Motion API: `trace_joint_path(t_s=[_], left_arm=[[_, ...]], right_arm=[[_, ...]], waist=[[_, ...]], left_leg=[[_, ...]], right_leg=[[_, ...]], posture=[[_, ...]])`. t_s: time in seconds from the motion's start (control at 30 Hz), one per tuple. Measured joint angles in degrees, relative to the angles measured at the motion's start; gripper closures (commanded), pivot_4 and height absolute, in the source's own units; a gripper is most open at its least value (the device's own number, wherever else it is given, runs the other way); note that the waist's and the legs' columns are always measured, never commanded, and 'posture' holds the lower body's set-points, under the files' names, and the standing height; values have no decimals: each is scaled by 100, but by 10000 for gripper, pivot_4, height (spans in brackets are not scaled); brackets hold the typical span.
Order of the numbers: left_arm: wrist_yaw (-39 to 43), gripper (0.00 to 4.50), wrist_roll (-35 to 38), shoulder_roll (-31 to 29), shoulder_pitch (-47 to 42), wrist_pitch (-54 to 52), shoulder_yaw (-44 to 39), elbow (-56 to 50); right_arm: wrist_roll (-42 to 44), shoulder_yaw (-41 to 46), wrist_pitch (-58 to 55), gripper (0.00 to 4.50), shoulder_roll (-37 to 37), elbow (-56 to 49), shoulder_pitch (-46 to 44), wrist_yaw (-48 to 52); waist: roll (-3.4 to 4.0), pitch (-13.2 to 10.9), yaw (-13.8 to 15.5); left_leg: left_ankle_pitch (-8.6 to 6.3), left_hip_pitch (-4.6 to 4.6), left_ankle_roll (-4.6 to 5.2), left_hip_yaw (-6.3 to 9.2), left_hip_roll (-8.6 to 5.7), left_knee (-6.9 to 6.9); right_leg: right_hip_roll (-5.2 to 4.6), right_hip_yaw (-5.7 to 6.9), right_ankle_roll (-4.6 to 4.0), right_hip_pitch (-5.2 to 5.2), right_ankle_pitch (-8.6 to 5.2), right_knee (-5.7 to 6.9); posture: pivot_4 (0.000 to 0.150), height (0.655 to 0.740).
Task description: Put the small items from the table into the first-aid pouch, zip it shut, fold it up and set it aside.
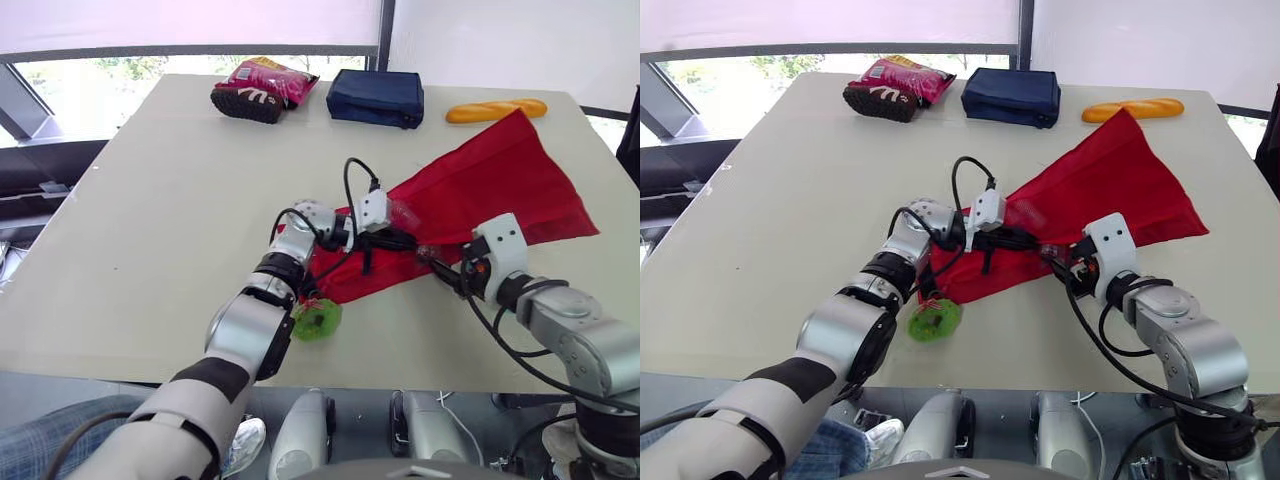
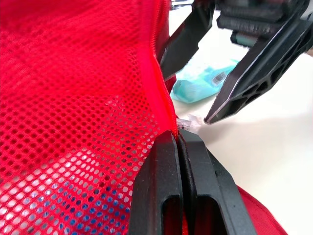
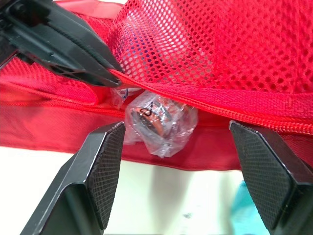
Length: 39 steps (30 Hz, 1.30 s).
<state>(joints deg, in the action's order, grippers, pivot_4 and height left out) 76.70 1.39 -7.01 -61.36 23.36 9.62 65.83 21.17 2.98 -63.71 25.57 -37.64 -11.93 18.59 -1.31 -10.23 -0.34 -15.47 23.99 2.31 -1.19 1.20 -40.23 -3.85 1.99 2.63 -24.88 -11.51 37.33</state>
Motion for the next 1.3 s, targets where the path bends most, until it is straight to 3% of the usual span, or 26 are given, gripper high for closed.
trace_joint_path(t_s=[0.47, 0.57, 0.73, 0.8, 1.1, 1.3], left_arm=[[-1189, 45000, -519, 614, -433, 277, -17, 655], [-1336, 45000, -580, 647, -444, 277, -17, 699], [-1408, 45000, -583, 722, -460, 256, -20, 723], [-1429, 45000, -583, 734, -476, 217, -25, 736], [-1315, 45000, -582, 775, -476, 114, -70, 742], [-863, 45000, -568, 777, -466, -1, -134, 742]], right_arm=[[-411, -450, 653, 8851, 308, 5, 133, -76], [-673, -742, 892, 16341, 460, 66, 179, -87], [-783, -975, 1089, 41927, 533, 117, 278, 62], [-761, -973, 1128, 44046, 535, 116, 282, 141], [-857, -1351, 1253, 44046, 568, 277, 311, 356], [-1279, -1455, 1648, 44046, 291, 966, 179, 92]], waist=[[0, -1, 6], [-1, -1, 11], [-1, -1, 23], [-1, -1, 31], [-1, -1, 53], [-1, -1, 82]], left_leg=[[0, 5, 0, 1, 1, 0], [0, 8, 0, 2, 1, 0], [0, 13, 0, 4, 1, 0], [0, 14, 0, 4, 1, 0], [0, 18, 0, 7, 1, 0], [0, 18, 0, 4, 1, 0]], right_leg=[[0, 2, 1, -2, 0, -6], [0, 5, 1, -2, 0, -11], [0, 8, 2, -2, 1, -17], [0, 8, 2, -2, 1, -20], [-1, 14, 1, -2, 2, -23], [1, 16, 0, -2, 2, -23]], posture=[[1500, 7164], [1500, 7164], [1500, 7164], [1500, 7164], [1500, 7164], [1500, 7164]])
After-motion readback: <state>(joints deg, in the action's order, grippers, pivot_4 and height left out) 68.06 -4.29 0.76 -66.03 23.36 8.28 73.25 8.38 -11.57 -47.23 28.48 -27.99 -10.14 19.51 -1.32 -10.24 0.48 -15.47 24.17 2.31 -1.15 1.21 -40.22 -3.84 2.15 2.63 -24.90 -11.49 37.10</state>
